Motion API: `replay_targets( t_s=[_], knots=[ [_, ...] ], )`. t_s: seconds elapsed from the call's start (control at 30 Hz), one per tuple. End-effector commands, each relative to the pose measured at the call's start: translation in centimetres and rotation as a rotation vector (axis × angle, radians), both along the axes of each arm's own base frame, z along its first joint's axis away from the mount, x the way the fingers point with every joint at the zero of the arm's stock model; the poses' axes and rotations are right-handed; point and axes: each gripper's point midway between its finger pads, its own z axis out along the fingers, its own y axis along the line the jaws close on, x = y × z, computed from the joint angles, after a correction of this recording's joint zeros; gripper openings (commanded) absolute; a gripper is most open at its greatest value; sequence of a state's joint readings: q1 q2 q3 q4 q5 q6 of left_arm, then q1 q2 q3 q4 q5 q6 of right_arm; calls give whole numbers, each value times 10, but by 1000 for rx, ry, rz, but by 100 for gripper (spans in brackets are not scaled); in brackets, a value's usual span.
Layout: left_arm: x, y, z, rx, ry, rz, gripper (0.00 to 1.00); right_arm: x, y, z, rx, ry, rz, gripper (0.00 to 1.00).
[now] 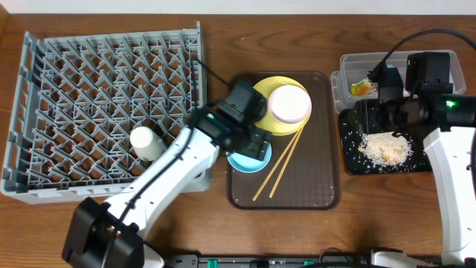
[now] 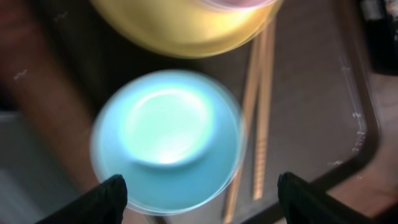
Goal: Sort waste into correct bins and load items into the dishwasher rack
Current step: 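Reach the left gripper to the light-blue bowl and grasp its rim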
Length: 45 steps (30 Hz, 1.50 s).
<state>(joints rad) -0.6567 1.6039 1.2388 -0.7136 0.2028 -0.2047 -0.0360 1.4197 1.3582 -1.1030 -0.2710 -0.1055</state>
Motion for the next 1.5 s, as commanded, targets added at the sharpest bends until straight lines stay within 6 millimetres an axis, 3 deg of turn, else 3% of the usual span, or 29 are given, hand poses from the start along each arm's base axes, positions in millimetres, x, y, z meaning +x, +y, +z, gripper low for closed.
replay_targets(
  t_s=[0.0, 0.13, 0.3, 0.43, 0.63, 1.13, 1.3, 1.47],
  knots=[
    [-8, -24, -8, 12, -12, -74, 79, 1, -1, 1, -2, -3, -10, 56],
    [-20, -46, -32, 40, 7, -137, 76, 1, -1, 1, -2, -3, -10, 56],
    [-20, -40, -70, 187, 7, -132, 73, 0, -1, 1, -1, 0, -10, 56],
    [-19, -36, -86, 237, 16, -128, 64, 0, -1, 1, -1, 0, -10, 56],
    [-19, -35, -88, 242, 20, -129, 31, 0, -1, 1, -1, 0, -10, 56],
    [-23, -29, -95, 255, 38, -104, 24, -2, -1, 0, -1, 11, -10, 55],
    [-15, -21, -95, 307, -7, -83, 19, -3, -1, -1, 0, 15, -10, 55],
    [-16, -20, -94, 308, -7, -83, 6, -3, -1, -1, -1, 16, -10, 55]
  ],
)
